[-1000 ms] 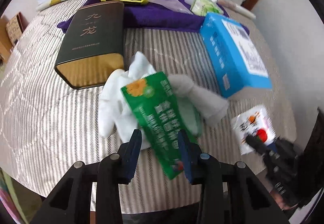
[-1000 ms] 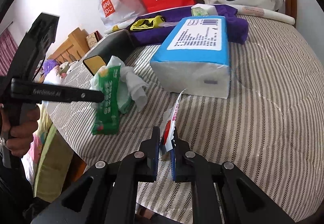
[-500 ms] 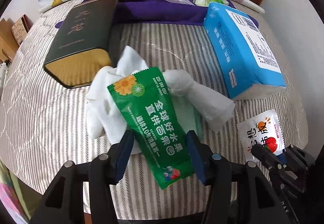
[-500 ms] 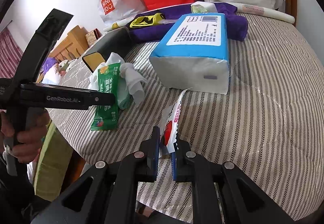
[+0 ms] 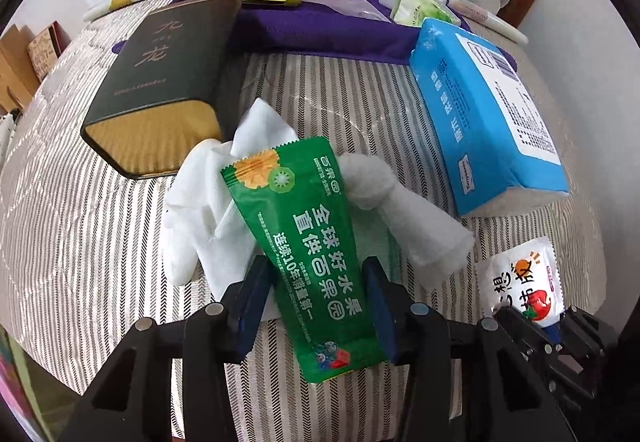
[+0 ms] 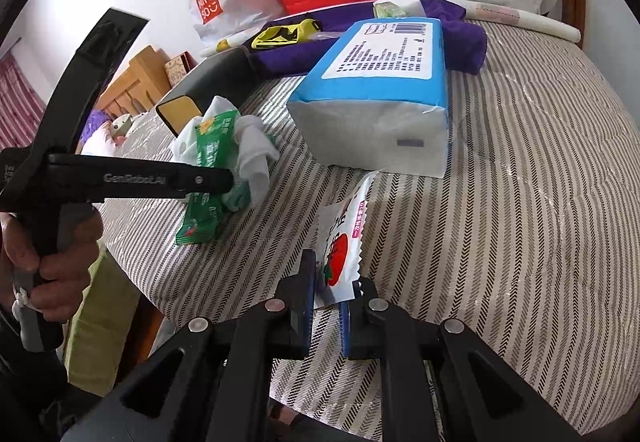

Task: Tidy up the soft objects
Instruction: 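Lift and carry the green packet with the left tool and orange-slice packet with the right tool toward the towel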

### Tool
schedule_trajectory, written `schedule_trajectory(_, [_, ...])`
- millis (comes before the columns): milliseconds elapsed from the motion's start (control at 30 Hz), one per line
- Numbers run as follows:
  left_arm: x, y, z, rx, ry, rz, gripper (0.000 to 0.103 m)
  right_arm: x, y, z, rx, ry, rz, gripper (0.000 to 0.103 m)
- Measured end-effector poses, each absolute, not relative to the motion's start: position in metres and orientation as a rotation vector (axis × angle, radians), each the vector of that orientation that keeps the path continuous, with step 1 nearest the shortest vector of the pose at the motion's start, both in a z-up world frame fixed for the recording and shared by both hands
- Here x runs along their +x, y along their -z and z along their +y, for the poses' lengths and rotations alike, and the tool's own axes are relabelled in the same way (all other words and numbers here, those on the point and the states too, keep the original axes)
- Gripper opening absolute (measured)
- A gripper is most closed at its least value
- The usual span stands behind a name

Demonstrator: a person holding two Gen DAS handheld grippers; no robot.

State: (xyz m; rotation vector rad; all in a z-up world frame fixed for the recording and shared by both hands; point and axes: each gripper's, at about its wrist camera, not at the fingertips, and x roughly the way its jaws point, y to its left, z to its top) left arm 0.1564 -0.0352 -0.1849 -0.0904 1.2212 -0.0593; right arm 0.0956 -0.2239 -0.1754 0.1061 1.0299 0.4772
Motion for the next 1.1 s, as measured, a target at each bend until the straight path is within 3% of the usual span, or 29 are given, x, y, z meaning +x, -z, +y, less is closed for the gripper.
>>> schedule_trajectory(200, [0.16, 0.187, -0.033, -0.134, 0.079, 1.19, 0.051, 0.101, 0.178, -0.222, 0.129, -0.476, 1.052, 0.013])
schedule_trajectory(400, [0.149, 0.184, -0.012, -0.188, 0.145, 1.158, 0.037, 0.104, 0.179, -0.216, 0.138, -0.474, 1.074, 0.013])
schedule_trajectory(1100, [0.103, 0.157, 0.042, -0.267, 0.223, 1.066, 0.031, 0.099, 0.163, -0.193, 0.054, -0.453, 1.055, 0.005])
